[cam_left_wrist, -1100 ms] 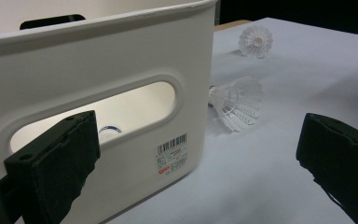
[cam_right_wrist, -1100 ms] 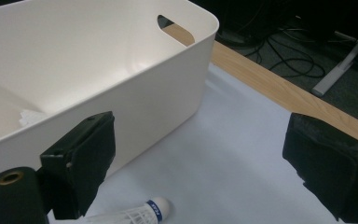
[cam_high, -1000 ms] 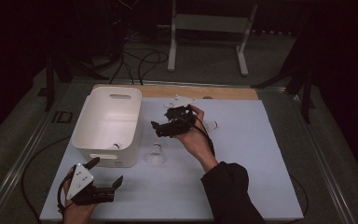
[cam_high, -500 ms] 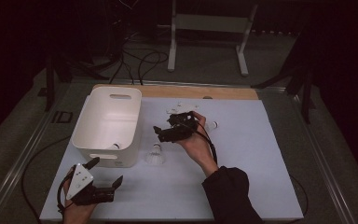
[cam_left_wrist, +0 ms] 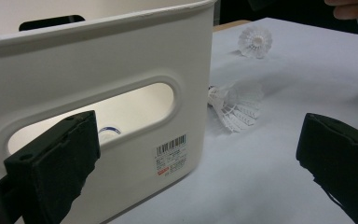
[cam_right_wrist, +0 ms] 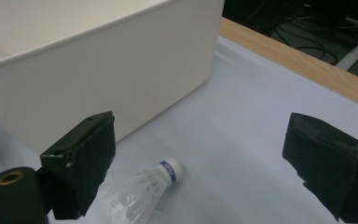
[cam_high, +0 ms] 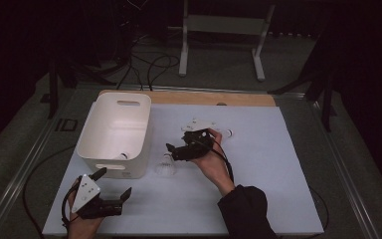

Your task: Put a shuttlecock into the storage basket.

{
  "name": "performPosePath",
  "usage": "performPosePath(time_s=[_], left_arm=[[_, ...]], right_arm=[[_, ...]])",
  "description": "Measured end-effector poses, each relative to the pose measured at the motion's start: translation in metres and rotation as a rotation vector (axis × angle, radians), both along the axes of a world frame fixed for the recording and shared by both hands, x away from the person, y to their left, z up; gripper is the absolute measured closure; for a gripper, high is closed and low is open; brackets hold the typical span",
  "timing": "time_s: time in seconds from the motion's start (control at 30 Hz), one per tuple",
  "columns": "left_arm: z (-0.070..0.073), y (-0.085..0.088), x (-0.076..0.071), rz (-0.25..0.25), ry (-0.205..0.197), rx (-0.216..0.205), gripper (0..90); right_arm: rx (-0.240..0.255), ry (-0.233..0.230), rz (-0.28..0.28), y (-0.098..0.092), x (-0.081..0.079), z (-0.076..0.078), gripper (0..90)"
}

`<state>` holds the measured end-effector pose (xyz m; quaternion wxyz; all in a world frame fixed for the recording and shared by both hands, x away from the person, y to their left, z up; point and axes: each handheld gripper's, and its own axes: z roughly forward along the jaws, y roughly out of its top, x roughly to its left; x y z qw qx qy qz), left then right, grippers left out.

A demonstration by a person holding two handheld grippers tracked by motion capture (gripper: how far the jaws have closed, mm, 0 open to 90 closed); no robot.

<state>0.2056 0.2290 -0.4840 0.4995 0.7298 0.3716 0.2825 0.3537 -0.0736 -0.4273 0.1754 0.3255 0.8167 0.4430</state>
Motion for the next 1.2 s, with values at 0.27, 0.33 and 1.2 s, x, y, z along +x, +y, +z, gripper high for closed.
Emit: performPosePath(time_s=[0.27, 0.33, 1.2], left_arm=[[0.000, -0.001, 0.001, -0.006, 0.000, 0.002, 0.3], [0.000, -0.001, 0.001, -0.006, -0.001, 0.003, 0.3], [0.000, -0.001, 0.001, -0.003, -0.001, 0.000, 0.3]], right_arm=[[0.000, 0.010, 0.038, 0.002, -0.009, -0.008, 8.3], [-0.001, 0.008, 0.043, 0.002, -0.010, -0.008, 8.2], [-0.073, 0.025, 0.100, 0.013, -0.016, -0.022, 7.8]])
